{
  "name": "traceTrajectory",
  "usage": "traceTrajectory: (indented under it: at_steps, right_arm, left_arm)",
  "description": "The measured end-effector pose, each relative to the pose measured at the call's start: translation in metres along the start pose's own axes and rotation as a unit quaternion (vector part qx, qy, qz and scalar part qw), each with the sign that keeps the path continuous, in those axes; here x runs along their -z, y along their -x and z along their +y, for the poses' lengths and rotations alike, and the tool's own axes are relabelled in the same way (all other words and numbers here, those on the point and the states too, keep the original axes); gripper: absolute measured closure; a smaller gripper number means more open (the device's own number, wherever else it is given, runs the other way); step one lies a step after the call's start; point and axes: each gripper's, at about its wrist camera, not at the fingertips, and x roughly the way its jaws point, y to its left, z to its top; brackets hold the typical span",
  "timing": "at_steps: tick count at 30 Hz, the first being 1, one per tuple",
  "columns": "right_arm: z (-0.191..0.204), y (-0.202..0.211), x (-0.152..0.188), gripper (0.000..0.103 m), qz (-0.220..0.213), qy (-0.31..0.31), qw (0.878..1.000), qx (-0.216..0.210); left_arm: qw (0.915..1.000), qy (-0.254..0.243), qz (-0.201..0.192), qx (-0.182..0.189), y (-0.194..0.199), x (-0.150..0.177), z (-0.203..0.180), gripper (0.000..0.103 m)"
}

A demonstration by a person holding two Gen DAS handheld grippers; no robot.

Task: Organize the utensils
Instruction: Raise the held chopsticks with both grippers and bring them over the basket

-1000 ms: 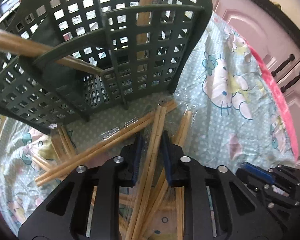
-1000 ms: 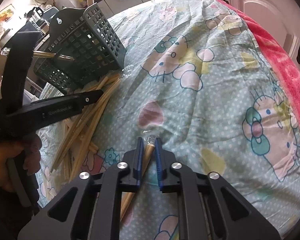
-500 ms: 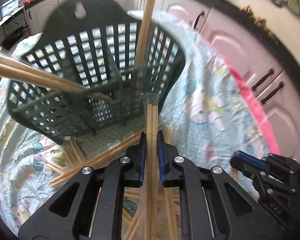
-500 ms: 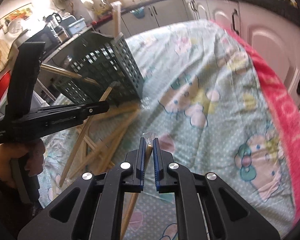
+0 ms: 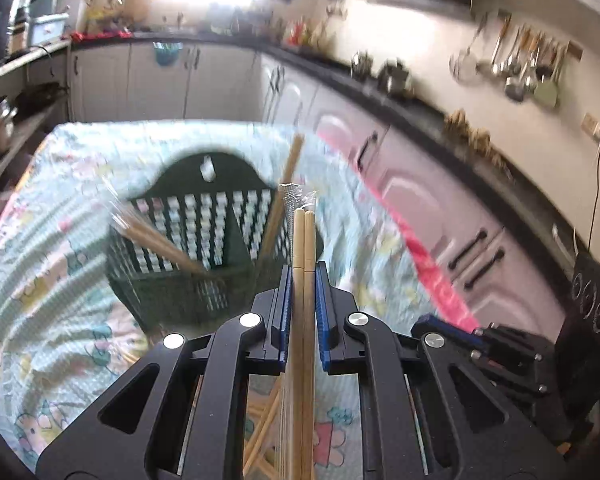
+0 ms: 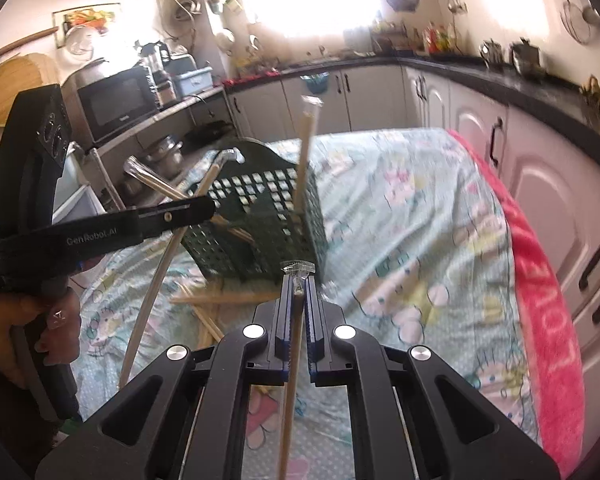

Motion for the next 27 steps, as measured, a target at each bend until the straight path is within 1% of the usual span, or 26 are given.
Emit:
traceTrajectory:
  at_steps: [1,5,9,12,18,27]
  right_arm:
    - [0.003,0.002,-0.005,0.097,-0.008,0.006,1.000,-0.004]
    - [0.011,0.007,-0.020,0.097,-0.030,0.016,0.999,-0.013]
    - [0.020,0.013,-0.037,0.097,-0.052,0.029,0.998,-0.021]
    - [0.026,0.019,-0.047,0.097,-0.068,0.038,0.997,-0.024]
    - [0.033,0.028,-0.075,0.097,-0.107,0.050,0.993,-0.026]
    - [0.040,0.041,-0.109,0.097,-0.168,0.067,0.983,-0.021]
  left_arm:
    - [0.9999,0.003,-0.011,0.001,0.010,-0.004,0.004,0.096]
    - [0.9969,0.012,-0.077,-0.005,0.037,-0.020,0.007,0.096]
    - [0.9905,0.015,-0.137,-0.009,0.062,-0.038,0.008,0.096]
    - [0.9838,0.019,-0.178,-0.014,0.081,-0.055,0.010,0.096]
    - [0.9716,0.032,-0.232,-0.036,0.103,-0.085,0.020,0.096]
    - [0.9534,0.048,-0.288,-0.076,0.117,-0.116,0.045,0.096]
